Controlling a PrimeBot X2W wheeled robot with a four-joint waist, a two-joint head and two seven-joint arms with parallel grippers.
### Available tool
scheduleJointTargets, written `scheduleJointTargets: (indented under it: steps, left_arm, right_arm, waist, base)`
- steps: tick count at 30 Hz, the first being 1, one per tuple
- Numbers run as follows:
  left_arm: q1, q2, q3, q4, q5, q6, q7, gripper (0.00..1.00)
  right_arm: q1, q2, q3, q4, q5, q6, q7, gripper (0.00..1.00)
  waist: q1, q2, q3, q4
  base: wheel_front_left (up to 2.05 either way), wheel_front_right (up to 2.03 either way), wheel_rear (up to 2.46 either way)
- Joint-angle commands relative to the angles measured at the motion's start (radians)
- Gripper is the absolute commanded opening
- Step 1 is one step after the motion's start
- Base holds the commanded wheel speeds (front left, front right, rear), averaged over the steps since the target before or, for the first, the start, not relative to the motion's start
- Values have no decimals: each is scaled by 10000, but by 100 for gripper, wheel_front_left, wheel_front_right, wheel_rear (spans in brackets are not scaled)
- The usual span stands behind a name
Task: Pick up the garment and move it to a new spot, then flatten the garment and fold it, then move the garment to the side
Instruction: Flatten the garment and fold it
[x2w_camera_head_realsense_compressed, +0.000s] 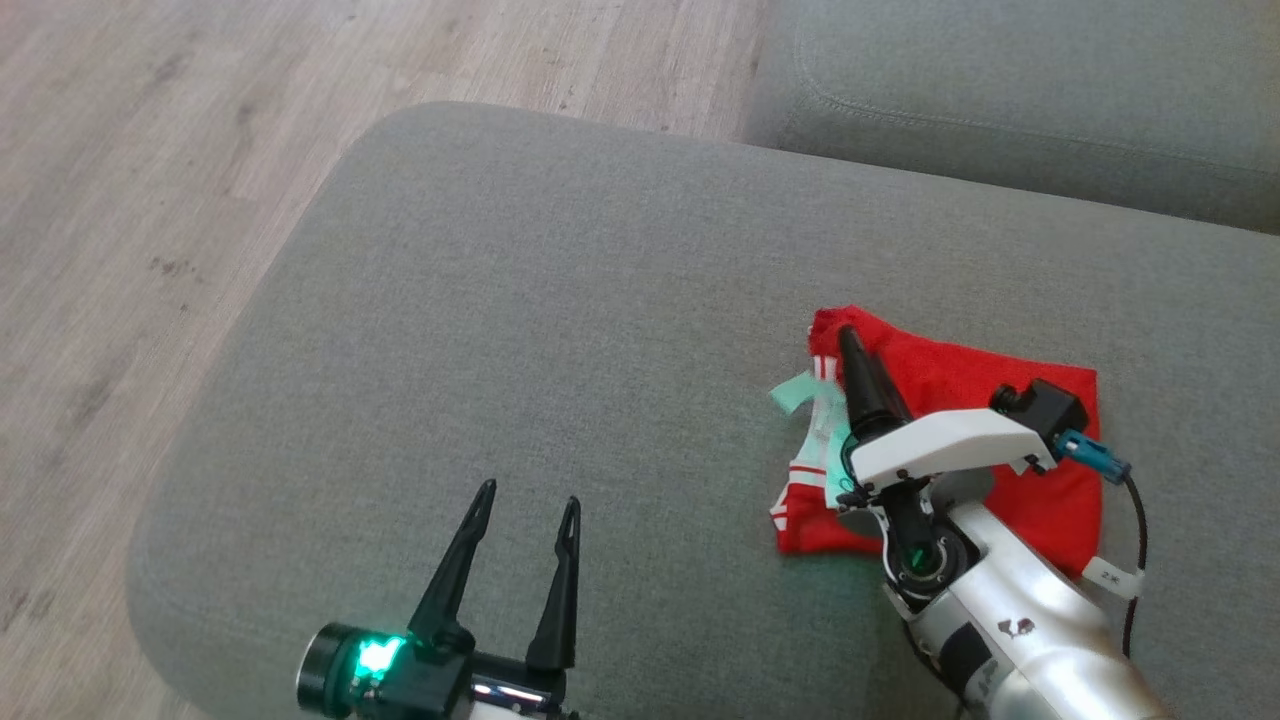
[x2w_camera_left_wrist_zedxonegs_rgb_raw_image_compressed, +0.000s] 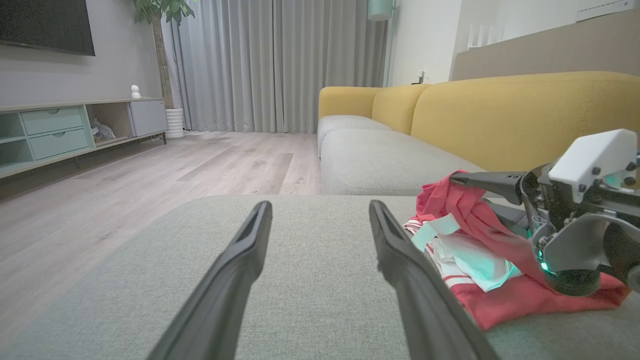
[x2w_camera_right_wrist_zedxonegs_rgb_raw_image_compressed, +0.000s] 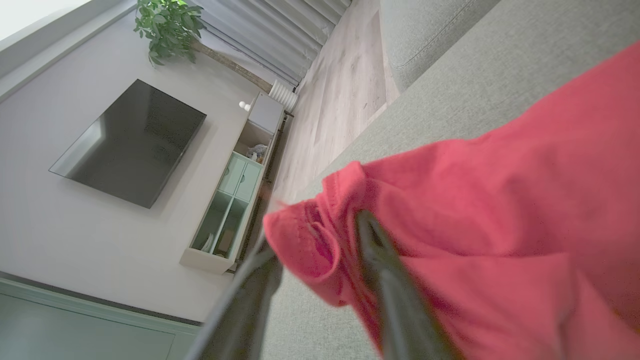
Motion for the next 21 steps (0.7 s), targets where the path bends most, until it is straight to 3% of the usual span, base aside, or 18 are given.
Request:
scheduleJointTargets:
  steps: [1,5,10,15,21]
  left_arm:
    - [-185,-160,397,-276,35,-32,-51,100]
    - [4,-180,499,-232,35,-37,-51,100]
    - [281,-157,786,-301,37,8,-51,100]
    - [435,-159,1132,-416,51,134,-51,100]
    - [552,-194,1460,-305,-37,203,-51,100]
  right_arm:
    - [-520,46,310,-109,179,69,-196,100]
    - [-730,46,453,132,47,69,-279,100]
    - [-135,-355,-965,-4,-2154,69,-287,100]
    - [1561,-1332,-2558,-1640,-4850,69,-289,100]
    - [3960,-1517,-4302,-4000,-8173,69,-289,100]
  waist:
    - [0,0,-48,-18]
    - [0,0,-246,-173]
    - [0,0,-578,-640]
    - [0,0,-798,-1212]
    - [0,0,-1162,-1725]
  base:
    - [0,0,0]
    - [0,0,0]
    - [0,0,0]
    - [0,0,0]
    - [0,0,0]
